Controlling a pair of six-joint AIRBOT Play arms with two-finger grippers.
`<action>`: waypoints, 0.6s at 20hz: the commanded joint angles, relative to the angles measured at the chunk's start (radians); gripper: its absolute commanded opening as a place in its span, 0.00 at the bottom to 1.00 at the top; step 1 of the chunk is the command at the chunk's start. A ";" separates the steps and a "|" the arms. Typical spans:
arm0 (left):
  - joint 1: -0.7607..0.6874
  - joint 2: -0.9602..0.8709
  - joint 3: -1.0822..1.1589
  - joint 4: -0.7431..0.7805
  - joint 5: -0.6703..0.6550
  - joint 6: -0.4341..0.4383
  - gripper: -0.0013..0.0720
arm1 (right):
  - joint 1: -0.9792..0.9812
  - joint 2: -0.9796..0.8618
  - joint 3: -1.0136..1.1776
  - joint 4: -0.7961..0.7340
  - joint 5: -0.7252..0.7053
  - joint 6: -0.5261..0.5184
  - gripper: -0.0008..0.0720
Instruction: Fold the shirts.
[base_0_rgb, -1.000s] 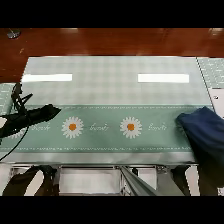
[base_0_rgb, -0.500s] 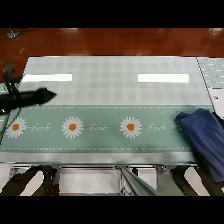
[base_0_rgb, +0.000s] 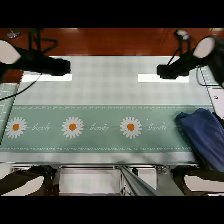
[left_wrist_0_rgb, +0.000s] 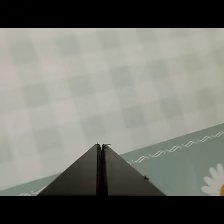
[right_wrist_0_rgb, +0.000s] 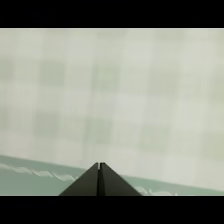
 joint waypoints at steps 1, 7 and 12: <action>-0.017 -0.124 -0.032 0.093 -0.019 -0.052 0.06 | 0.053 -0.154 -0.018 -0.068 0.069 0.066 0.03; 0.013 -0.154 -0.033 0.096 -0.013 -0.030 0.06 | 0.051 -0.147 -0.016 -0.066 0.054 0.060 0.03; 0.013 -0.158 -0.033 0.096 -0.009 -0.030 0.06 | 0.051 -0.147 -0.016 -0.066 0.054 0.060 0.03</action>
